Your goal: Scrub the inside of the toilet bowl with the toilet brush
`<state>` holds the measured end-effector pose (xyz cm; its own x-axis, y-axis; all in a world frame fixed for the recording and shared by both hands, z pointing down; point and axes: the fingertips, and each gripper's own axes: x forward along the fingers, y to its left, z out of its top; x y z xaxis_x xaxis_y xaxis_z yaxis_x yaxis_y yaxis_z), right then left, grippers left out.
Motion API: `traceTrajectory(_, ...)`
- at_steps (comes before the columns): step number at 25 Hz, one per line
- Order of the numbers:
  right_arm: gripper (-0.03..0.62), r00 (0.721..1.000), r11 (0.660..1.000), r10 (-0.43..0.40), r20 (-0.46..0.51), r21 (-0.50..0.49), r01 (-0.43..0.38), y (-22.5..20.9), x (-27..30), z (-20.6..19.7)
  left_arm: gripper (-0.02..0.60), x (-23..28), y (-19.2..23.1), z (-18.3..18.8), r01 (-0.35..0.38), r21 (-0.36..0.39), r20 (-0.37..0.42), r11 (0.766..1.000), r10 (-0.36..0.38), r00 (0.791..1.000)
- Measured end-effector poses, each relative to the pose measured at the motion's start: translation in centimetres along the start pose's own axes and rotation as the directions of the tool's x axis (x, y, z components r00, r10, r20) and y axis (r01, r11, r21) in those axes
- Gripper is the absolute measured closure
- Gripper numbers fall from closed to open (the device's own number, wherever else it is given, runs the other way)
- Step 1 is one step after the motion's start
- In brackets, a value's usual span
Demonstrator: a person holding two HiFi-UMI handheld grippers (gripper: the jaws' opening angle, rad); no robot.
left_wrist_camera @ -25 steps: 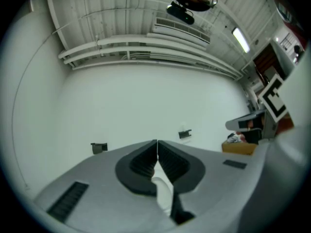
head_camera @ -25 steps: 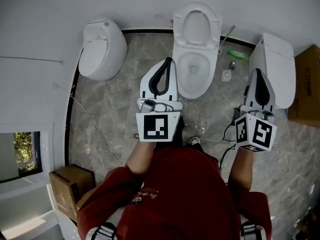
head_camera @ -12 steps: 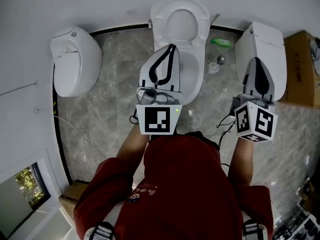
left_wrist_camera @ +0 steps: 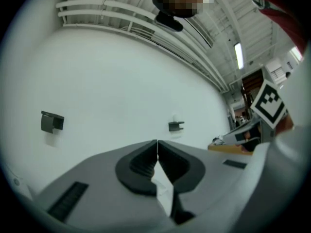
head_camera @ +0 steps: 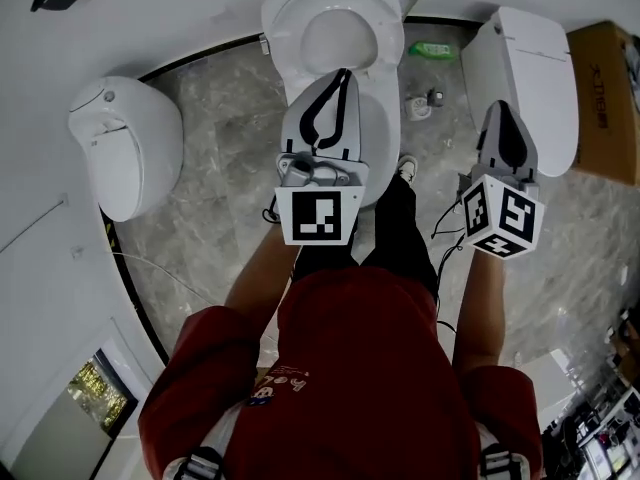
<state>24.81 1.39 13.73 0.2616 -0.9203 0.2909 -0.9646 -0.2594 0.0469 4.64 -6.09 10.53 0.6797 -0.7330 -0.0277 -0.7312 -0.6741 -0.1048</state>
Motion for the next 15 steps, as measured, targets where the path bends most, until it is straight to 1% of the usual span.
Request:
traceTrajectory(4, 0.594, 0.993, 1.000, -0.013, -0.120, 0.001, 0.013, -3.5, 5.0, -6.7, 0.583, 4.9, -2.7, -4.1, 0.008, 0.009, 0.008, 1.000, -0.008, 1.000)
traceTrajectory(6, 0.594, 0.985, 0.999, -0.011, -0.175, 0.030, 0.017, -5.1, 7.4, -10.2, 0.583, 7.4, -4.3, -6.5, 0.006, 0.016, -0.004, 1.000, -0.006, 1.000)
traceTrajectory(8, 0.594, 0.972, 0.998, -0.002, -0.235, 0.064, 0.017, -6.5, 9.6, -13.9, 0.583, 9.7, -5.7, -9.0, -0.011, 0.013, -0.015, 1.000, 0.011, 1.000)
traceTrajectory(11, 0.594, 0.940, 0.995, 0.023, -0.341, 0.097, 0.011, -8.0, 13.1, -20.0, 0.583, 12.8, -7.4, -13.4, -0.024, -0.006, -0.044, 1.000, 0.024, 0.999)
traceTrajectory(15, 0.594, 0.876, 0.995, 0.050, -0.480, 0.104, 0.000, -9.5, 17.7, -29.1, 0.583, 16.4, -9.2, -20.1, -0.016, -0.035, -0.107, 0.999, 0.012, 0.994)
